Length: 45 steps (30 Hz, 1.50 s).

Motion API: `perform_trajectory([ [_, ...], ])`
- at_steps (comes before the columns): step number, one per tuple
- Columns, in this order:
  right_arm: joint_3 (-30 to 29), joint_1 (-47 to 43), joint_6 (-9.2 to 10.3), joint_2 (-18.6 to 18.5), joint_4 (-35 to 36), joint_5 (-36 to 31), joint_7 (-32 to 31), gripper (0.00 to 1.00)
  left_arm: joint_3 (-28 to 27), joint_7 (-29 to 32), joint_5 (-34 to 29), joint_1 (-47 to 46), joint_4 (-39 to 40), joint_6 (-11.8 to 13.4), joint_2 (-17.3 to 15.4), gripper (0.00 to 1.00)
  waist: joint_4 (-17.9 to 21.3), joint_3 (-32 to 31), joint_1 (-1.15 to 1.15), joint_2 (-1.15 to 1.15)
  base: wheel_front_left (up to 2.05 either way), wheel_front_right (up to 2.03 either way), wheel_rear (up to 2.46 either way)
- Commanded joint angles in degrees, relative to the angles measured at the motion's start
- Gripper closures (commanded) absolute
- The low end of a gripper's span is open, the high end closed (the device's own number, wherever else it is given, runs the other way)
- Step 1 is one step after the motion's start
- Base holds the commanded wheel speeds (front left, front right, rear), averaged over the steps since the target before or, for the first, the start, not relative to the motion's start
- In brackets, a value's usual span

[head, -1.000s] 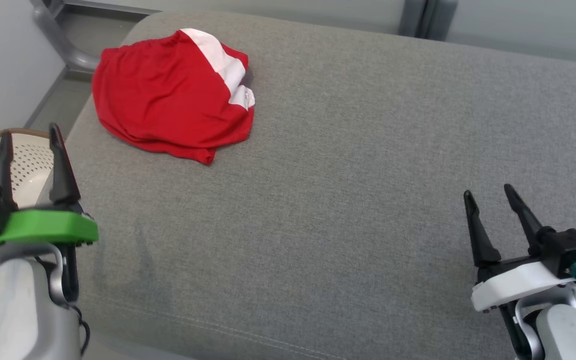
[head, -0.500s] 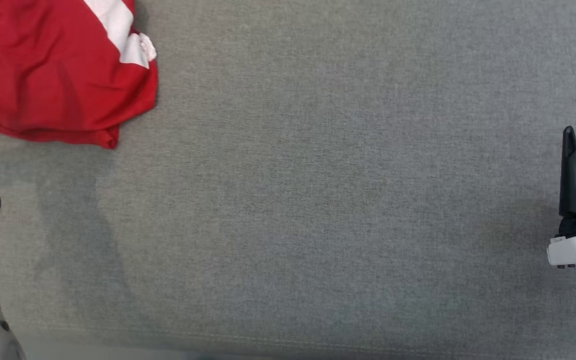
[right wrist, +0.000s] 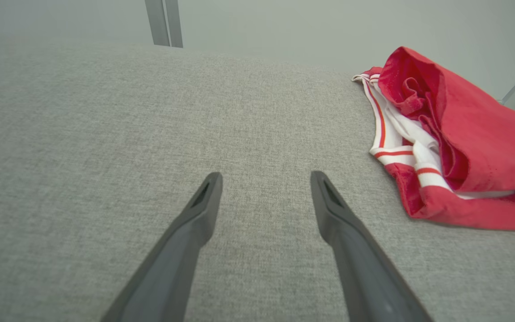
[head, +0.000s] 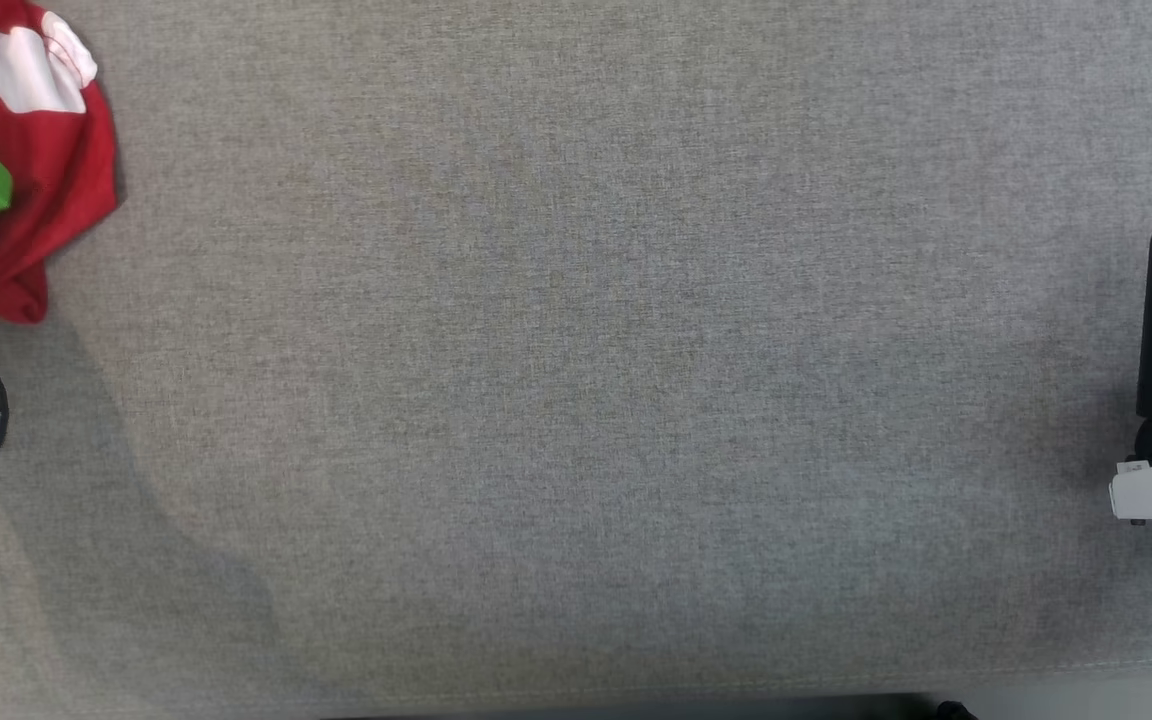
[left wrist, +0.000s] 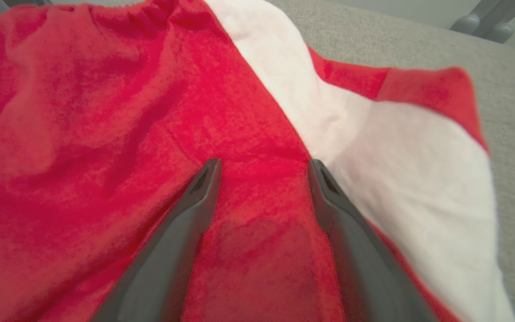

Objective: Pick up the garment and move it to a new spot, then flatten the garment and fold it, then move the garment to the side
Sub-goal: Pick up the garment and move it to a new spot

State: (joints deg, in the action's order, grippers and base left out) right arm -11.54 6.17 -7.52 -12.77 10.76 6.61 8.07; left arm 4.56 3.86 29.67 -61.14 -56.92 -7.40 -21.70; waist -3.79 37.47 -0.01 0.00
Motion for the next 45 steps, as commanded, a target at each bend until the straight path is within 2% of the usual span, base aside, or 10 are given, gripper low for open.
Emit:
perform_trajectory([
  [1, 0.13, 0.38, 0.06, 0.11, 0.42, -0.45, -0.19, 0.0, 0.84, 3.3, 1.85, -0.32, -1.77, -0.1, -0.33, 0.0, 0.46, 0.38, 0.01, 0.0, 0.0, 0.0, 0.0],
  [3, 0.33, 0.51, 0.06, 0.1, 0.54, -0.44, -0.4, 0.0, 2.04, 7.69, 3.57, 0.38, -3.91, 0.01, -0.32, 0.0, 0.56, 0.26, 0.01, 0.0, 0.0, 0.0, 0.0],
  [6, 0.6, 0.7, 0.06, 0.17, 0.61, -0.42, -0.51, 0.0, 3.34, 7.73, 4.46, 0.21, -4.67, 0.03, -1.61, 0.0, 0.85, -0.09, 0.01, 0.0, 0.0, 0.0, 0.0],
  [7, 0.66, 0.7, 0.06, 0.21, 0.56, -0.38, -0.52, 0.0, 3.78, 7.99, 4.68, 0.22, -4.93, 0.03, -1.71, 0.53, 0.92, -0.23, 0.01, 0.0, 0.0, 0.0, 0.0],
  [8, 0.66, 0.63, 0.06, 0.22, 0.33, -0.28, -0.46, 0.0, 4.09, 7.24, 5.15, 0.26, -4.97, 0.03, -1.83, 0.91, 0.99, -0.51, 0.01, 0.0, 0.0, 0.0, 0.0],
  [9, 0.69, 0.57, 0.06, 0.25, 0.16, -0.21, -0.41, 0.0, 4.35, 6.71, 5.31, 0.25, -5.0, 0.03, -2.08, 1.0, 1.04, -0.72, 0.01, 0.0, 0.0, 0.0, 0.0],
  [21, 3.38, 1.23, 0.06, 2.3, -4.89, 0.93, 1.83, 0.0, 8.27, -2.57, 5.67, -1.39, -4.51, 0.02, -5.58, 1.0, 2.09, -7.27, 0.01, 0.0, 0.0, 0.0, 0.0],
  [31, 5.39, 1.5, 0.06, 4.66, -11.96, 2.2, 4.93, 0.0, 13.71, -9.99, 3.39, -4.91, 2.83, 0.02, -6.98, 1.0, 3.53, -15.81, 0.01, 0.0, 0.0, 0.0, 0.0],
  [38, 6.54, 1.06, 0.06, 6.22, -16.13, 2.89, 6.35, 0.0, 18.09, -10.14, 1.59, -7.85, 12.89, 0.02, -5.89, 1.0, 6.83, -21.06, 0.01, 0.0, 0.0, 0.0, 0.0],
  [45, 7.38, 0.81, 0.06, 7.56, -18.22, 3.35, 7.06, 0.0, 21.77, -6.79, 1.0, -10.24, 25.41, 0.24, -1.49, 1.0, 11.35, -23.06, 0.01, 0.0, 0.0, 0.0, 0.0],
])
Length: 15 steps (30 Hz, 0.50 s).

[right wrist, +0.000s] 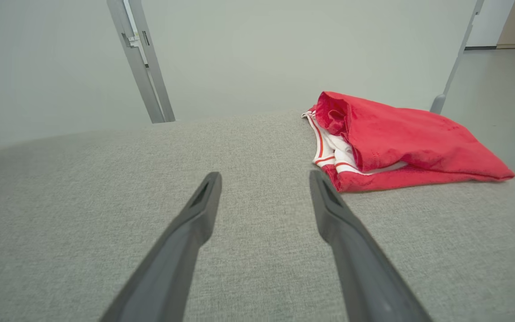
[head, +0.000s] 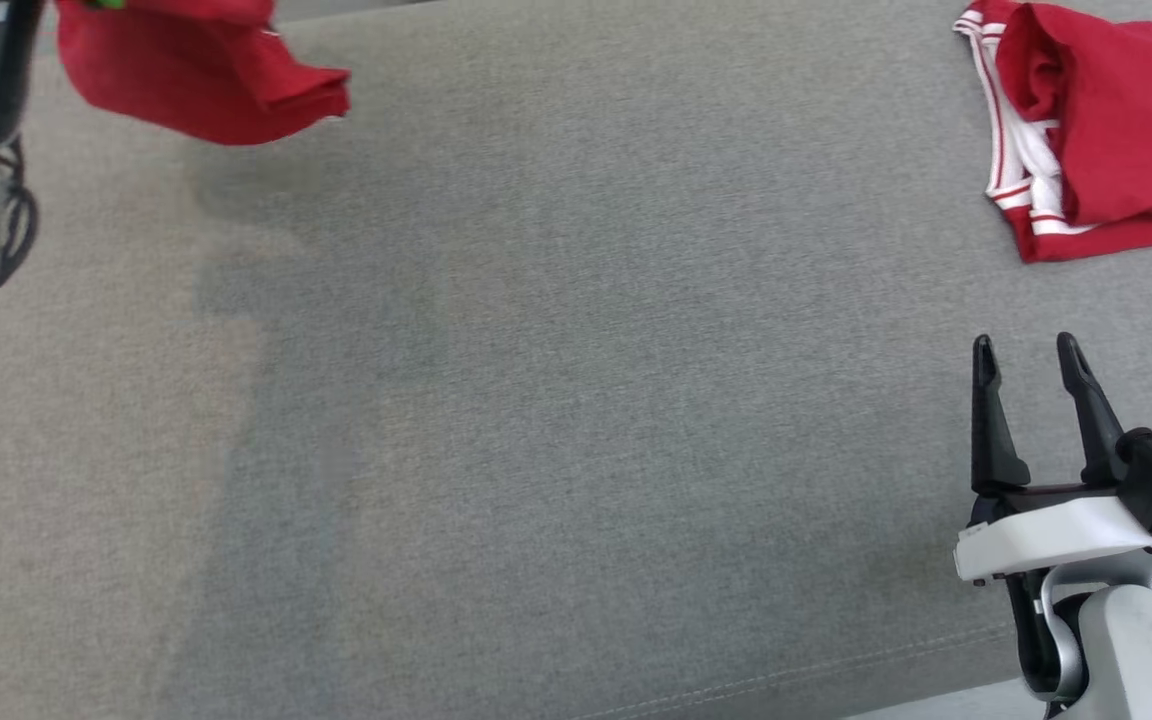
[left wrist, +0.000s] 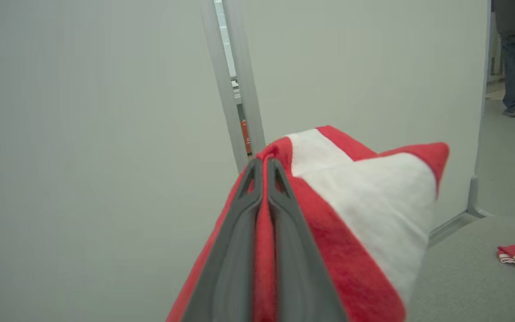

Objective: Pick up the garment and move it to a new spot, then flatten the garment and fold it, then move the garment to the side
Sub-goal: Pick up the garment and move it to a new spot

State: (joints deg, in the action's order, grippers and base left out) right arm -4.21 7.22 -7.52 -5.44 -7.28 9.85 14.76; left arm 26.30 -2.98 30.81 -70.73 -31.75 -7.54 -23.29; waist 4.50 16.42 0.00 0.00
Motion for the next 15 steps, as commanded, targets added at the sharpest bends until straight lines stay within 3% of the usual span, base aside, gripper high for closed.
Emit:
perform_trajectory([
  [1, 0.28, -0.14, 0.06, 0.4, -0.4, 0.22, 0.39, 0.0, 0.59, 0.53, -0.18, -0.72, 1.6, 0.49, 0.72, 1.0, 3.69, -2.05, 0.0, 0.0, 0.0, 0.0, 0.0],
  [9, 1.52, 0.81, 0.06, 1.85, -0.81, 1.24, 0.45, 0.0, 4.44, 2.58, 0.55, 4.0, 9.26, 2.26, 6.67, 1.0, 8.8, -1.42, 0.0, 0.0, 0.0, 0.0, 0.0],
  [15, 1.71, 0.79, 0.06, 2.31, -0.49, 1.8, 0.47, 0.0, 6.58, 1.06, 2.7, 13.5, 10.07, 4.09, 10.03, 1.0, 10.63, -0.42, 0.0, 0.0, 0.0, 0.0, 0.0],
])
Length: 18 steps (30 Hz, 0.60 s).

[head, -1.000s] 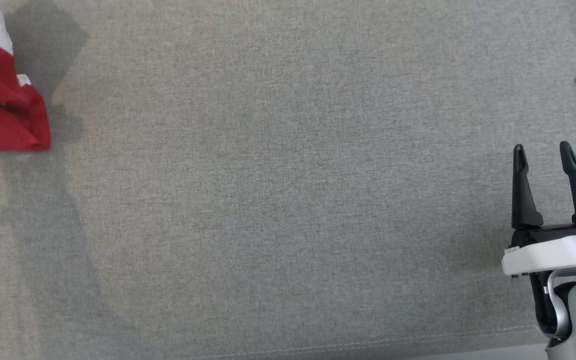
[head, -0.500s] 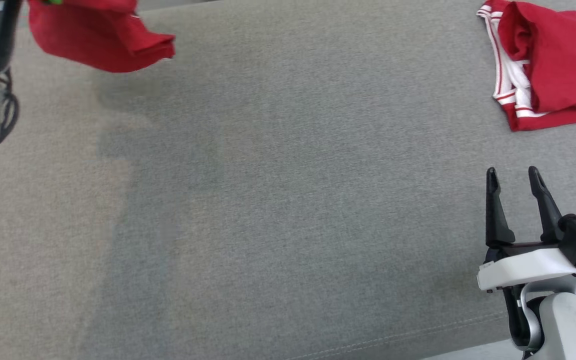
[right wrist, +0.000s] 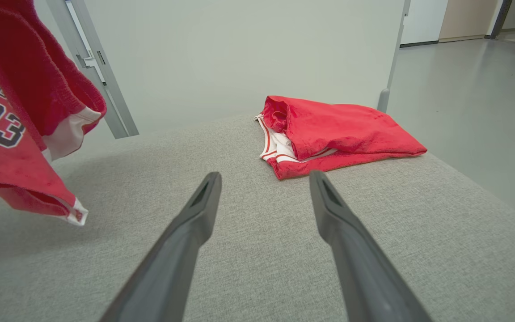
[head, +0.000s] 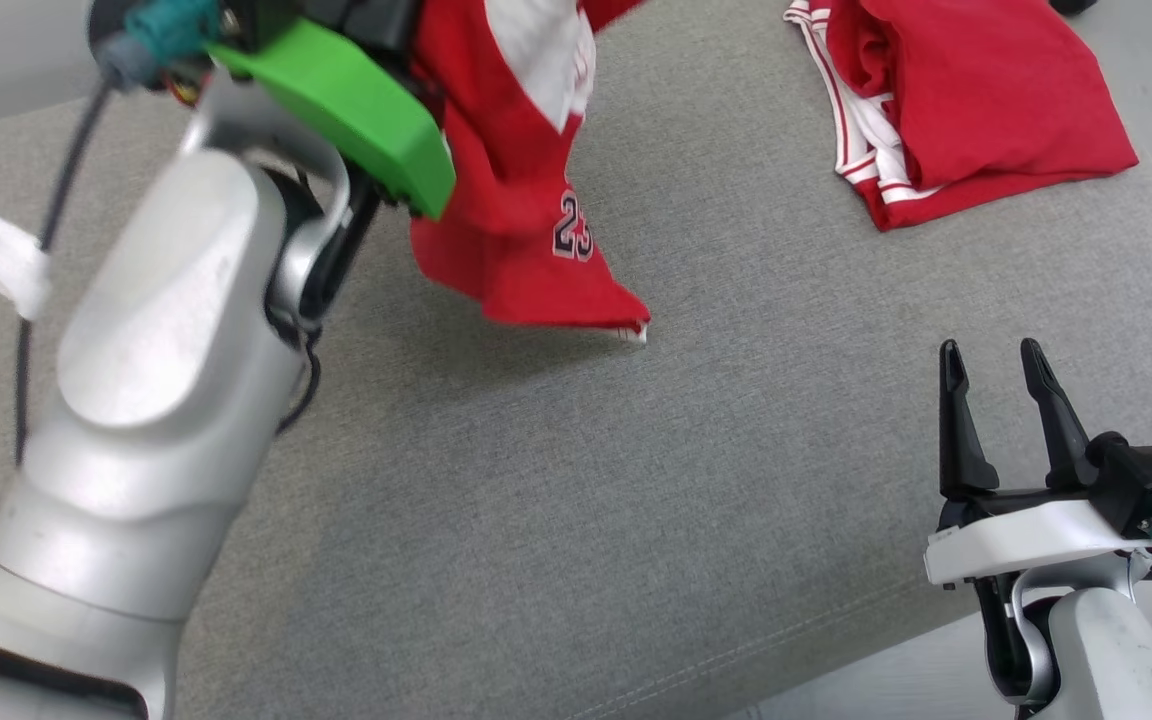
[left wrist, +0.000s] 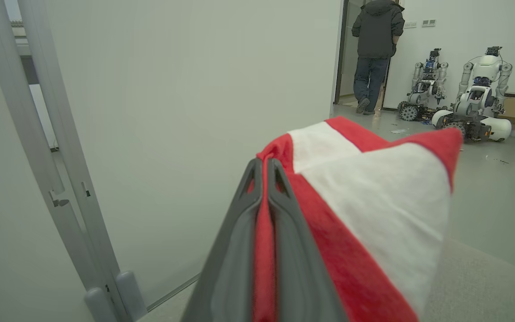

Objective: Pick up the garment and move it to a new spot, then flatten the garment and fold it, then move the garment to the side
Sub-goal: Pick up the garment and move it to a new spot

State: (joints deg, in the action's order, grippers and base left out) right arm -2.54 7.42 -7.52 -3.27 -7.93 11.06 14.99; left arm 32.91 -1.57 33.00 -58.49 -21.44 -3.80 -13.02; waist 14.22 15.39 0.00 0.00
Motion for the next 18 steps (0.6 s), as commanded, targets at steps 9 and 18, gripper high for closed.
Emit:
perform_trajectory([
  [9, 0.42, 0.45, 0.06, 0.35, -0.34, 0.95, 0.25, 0.0, 3.81, -5.7, 1.0, 16.45, -7.19, 1.91, 2.71, 0.04, 0.24, 1.06, 0.0, 0.0, 0.0, 0.0, 0.0],
  [18, 0.67, -1.04, 0.06, 0.35, -1.02, -0.22, 0.25, 0.0, 2.58, -12.58, -0.07, 19.81, -9.6, 2.85, 3.25, 0.0, -3.64, -3.47, 0.0, 0.0, 0.0, 0.0, 0.0],
])
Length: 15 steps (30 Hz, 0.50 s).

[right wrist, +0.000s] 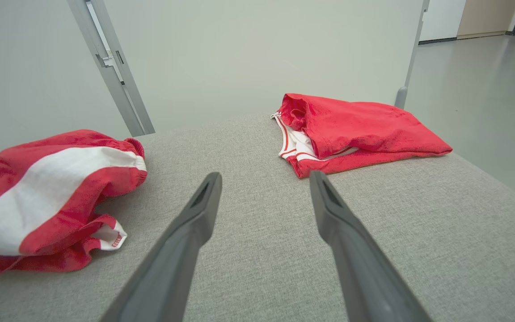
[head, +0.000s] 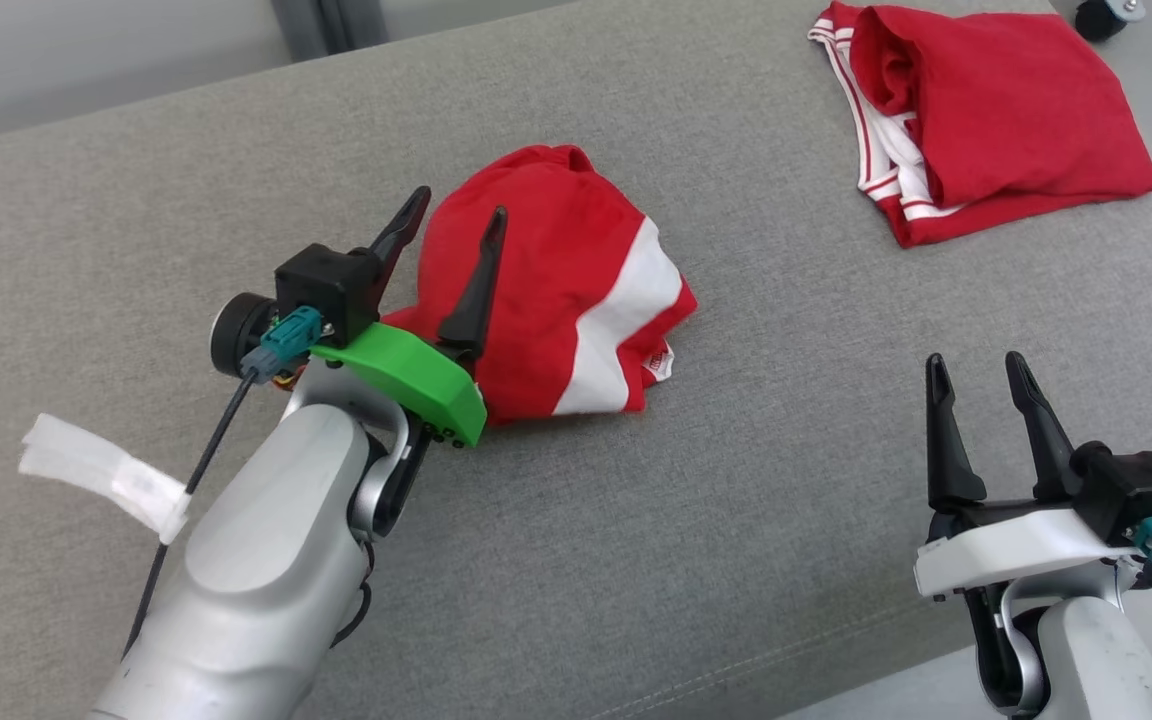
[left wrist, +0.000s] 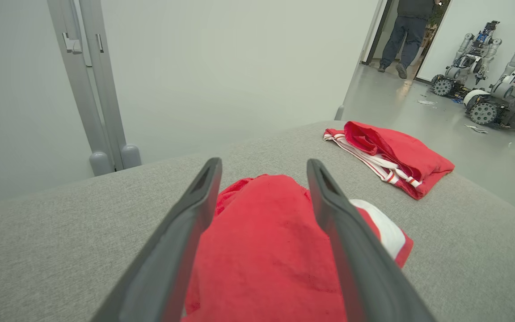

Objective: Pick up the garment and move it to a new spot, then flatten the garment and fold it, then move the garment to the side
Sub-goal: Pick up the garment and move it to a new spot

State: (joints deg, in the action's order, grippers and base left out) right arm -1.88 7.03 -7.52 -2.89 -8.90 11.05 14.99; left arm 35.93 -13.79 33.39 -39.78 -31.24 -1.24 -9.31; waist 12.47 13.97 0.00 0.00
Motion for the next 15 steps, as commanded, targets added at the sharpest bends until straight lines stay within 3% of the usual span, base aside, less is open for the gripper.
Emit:
perform_trajectory([
  [1, 0.04, -0.9, 0.06, -0.03, -0.11, -0.44, 0.24, 0.0, -1.01, -0.64, -0.49, 1.5, 0.41, 0.57, -0.76, 0.0, -2.42, -2.67, 0.0, 0.0, 0.0, 0.0, 0.0],
  [9, 0.06, -2.95, 0.06, -0.8, -0.15, -1.56, 0.25, 0.0, -10.25, -1.37, -4.2, 10.14, 8.36, 3.38, -4.18, 0.0, -8.38, -7.85, 0.0, 0.0, 0.0, 0.0, 0.0],
  [15, -0.07, -4.02, 0.06, -1.29, 0.14, -1.84, 0.24, 0.0, -16.11, -1.38, -7.78, 18.07, 13.84, 3.57, -5.76, 0.0, -11.95, -10.01, 0.0, 0.0, 0.0, 0.0, 0.0],
])
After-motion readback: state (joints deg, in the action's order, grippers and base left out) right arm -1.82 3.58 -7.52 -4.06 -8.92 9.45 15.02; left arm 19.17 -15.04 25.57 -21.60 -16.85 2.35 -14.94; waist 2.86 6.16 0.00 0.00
